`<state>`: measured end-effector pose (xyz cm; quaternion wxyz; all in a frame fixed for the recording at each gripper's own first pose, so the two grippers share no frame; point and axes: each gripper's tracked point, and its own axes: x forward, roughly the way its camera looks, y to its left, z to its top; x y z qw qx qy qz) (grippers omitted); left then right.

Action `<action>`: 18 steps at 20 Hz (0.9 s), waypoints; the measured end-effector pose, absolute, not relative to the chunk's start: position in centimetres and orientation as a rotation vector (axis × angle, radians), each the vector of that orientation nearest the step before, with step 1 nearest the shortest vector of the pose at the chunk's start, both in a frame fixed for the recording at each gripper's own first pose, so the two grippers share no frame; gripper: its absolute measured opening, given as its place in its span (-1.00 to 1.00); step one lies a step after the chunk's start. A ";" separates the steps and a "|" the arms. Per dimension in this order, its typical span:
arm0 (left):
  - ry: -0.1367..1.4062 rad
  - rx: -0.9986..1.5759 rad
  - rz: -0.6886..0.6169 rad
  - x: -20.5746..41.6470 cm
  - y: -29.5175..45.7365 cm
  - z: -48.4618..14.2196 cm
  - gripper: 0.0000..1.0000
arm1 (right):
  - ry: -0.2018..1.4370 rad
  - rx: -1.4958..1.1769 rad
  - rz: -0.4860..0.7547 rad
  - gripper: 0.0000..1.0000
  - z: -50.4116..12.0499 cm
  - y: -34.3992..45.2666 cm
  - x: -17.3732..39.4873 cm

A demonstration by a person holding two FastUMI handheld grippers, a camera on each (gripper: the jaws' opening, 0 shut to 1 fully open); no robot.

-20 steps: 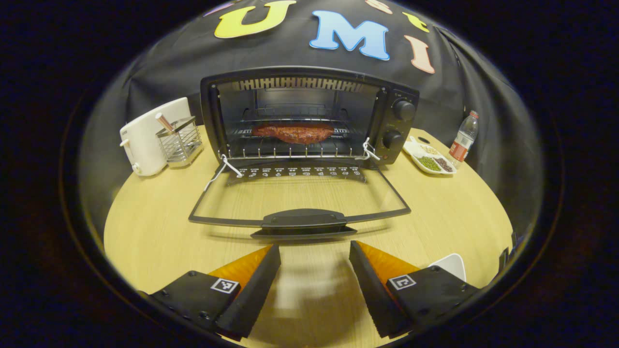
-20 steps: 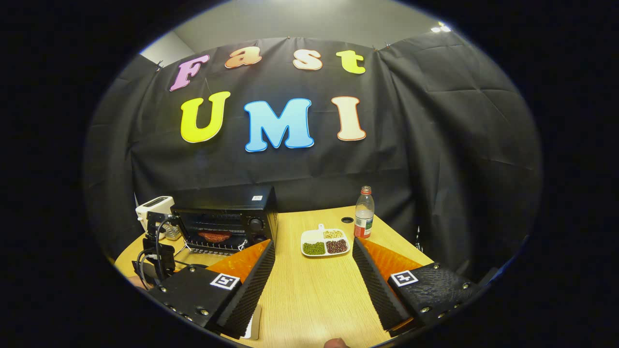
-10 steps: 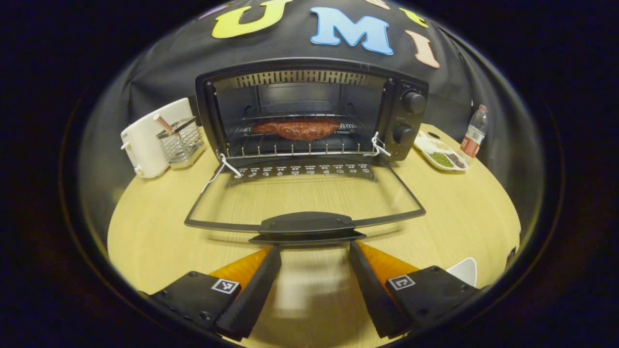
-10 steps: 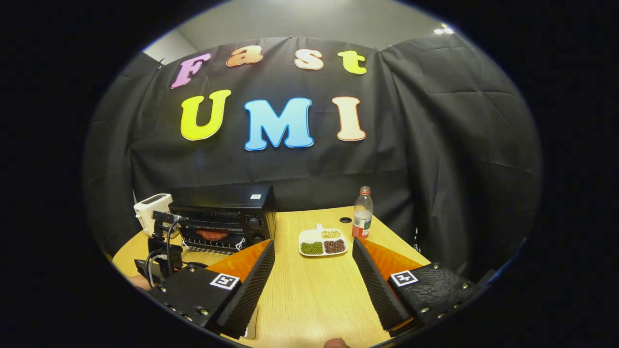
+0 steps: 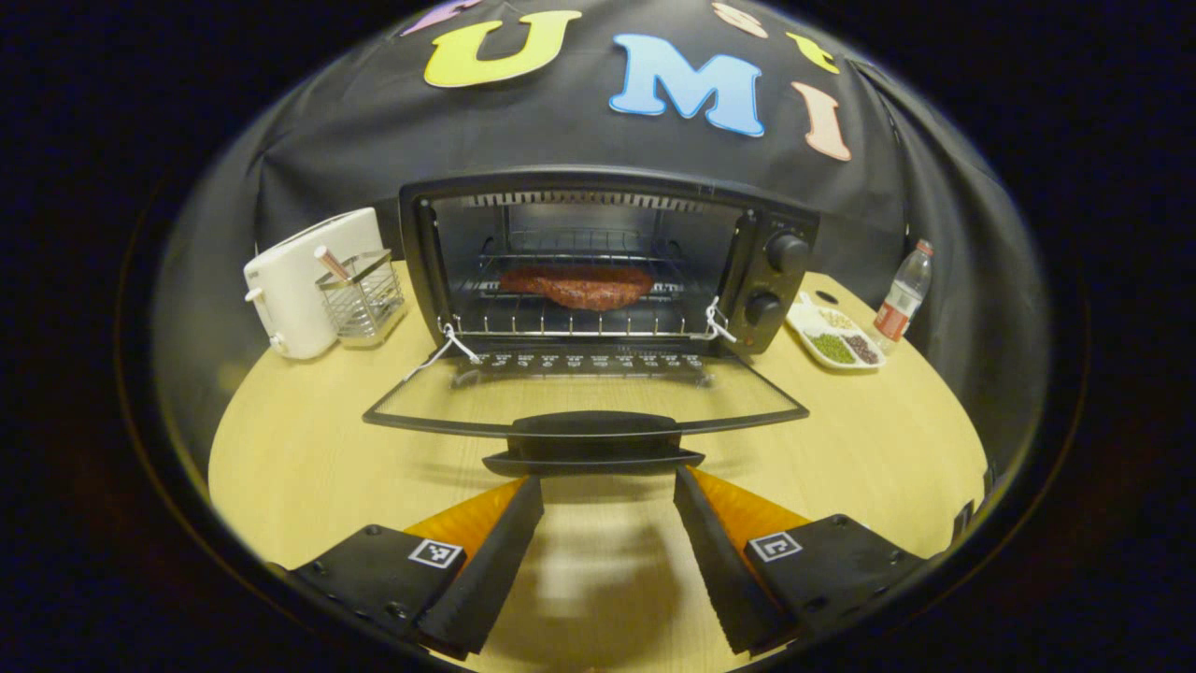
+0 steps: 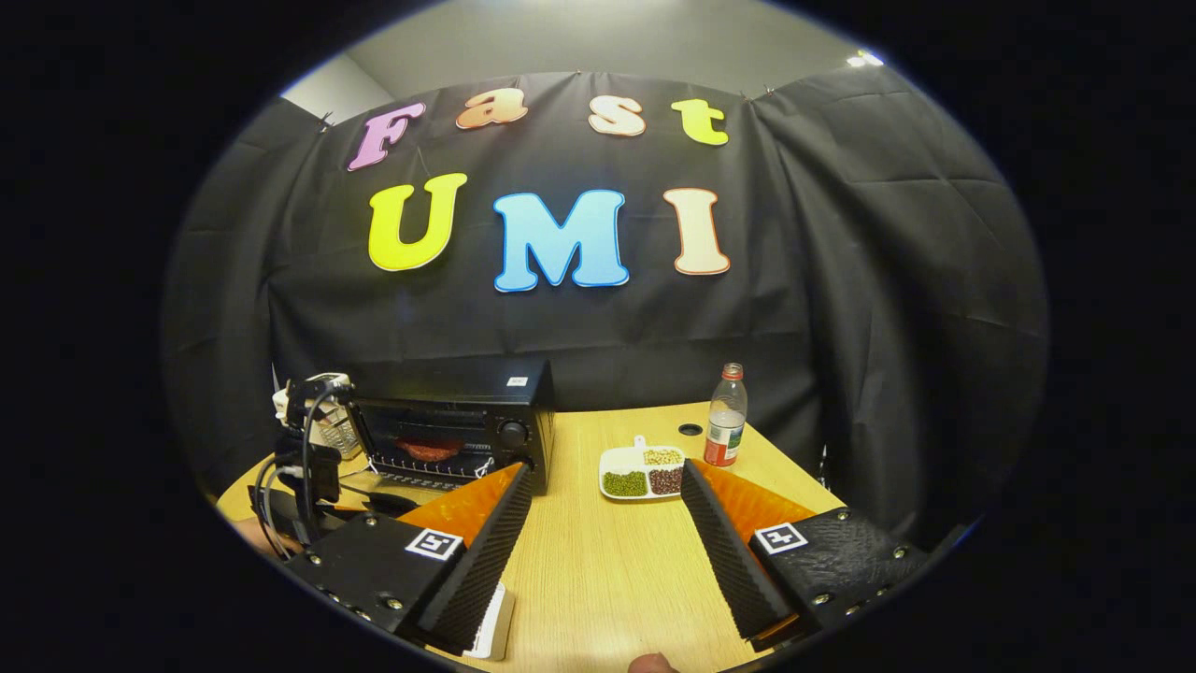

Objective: Open the electric oven with the left hand, put the food in, and close the electric oven.

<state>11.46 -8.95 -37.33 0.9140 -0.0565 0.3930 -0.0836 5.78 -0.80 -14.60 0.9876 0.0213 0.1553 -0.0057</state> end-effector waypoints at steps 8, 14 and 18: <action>0.711 -0.105 -0.188 12.3 -8.5 -33.7 0.91 | 0.293 0.042 0.011 0.95 -14.5 1.1 7.0; 0.585 -0.055 -0.216 15.1 -8.3 -30.2 0.90 | 0.304 0.043 -0.018 0.96 -15.2 0.9 6.7; 0.495 -0.056 -0.203 18.5 -8.1 -28.1 0.91 | 0.296 0.040 -0.033 0.96 -14.9 0.8 6.7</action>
